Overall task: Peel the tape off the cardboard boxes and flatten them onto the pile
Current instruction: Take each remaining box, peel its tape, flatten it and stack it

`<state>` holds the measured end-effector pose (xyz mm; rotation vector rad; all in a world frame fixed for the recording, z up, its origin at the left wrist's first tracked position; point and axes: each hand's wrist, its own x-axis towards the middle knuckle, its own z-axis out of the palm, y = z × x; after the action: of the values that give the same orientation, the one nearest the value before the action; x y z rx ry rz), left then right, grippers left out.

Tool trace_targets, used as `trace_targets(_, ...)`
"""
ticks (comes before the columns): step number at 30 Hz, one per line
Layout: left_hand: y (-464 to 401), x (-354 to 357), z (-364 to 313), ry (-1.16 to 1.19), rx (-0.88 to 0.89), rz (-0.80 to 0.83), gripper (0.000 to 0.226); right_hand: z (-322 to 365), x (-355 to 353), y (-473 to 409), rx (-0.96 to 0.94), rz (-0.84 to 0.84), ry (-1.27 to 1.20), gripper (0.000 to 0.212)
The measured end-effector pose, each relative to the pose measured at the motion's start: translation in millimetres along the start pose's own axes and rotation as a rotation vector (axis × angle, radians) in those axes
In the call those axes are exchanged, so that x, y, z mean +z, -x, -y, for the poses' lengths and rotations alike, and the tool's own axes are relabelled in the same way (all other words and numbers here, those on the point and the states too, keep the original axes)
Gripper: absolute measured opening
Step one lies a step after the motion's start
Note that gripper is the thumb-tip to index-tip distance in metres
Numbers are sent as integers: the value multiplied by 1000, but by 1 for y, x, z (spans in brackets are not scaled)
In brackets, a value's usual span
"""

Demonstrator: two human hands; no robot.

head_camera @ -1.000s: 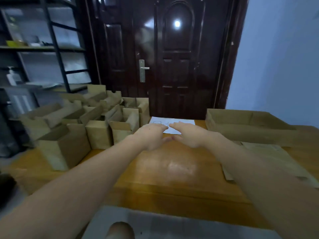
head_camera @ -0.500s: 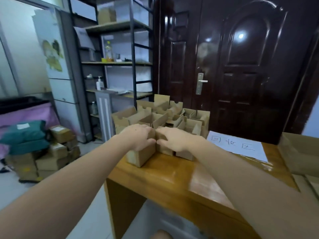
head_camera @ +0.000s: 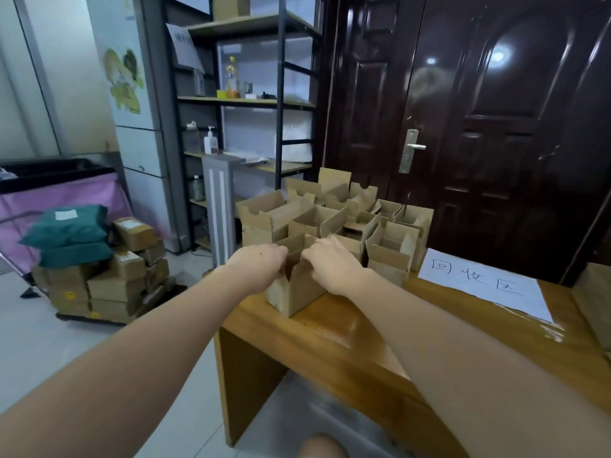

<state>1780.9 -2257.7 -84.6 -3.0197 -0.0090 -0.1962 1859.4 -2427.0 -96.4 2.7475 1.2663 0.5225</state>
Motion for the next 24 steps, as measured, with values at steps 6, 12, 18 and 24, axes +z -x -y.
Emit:
trace_targets(6,16,2,9,59,59,25,9,-16,-5,33,-25,13,-61,21)
trace_targets(12,30,2,-23,166,195,-1,15,-34,-31,92,-51,74,-12,22)
trace_targets(18,17,12,-104,259,296,-27,54,-76,-47,170,110,114,-88,18)
trace_targets(24,-7,29,-208,262,419,-16,74,-140,-52,251,410,14,-212,13)
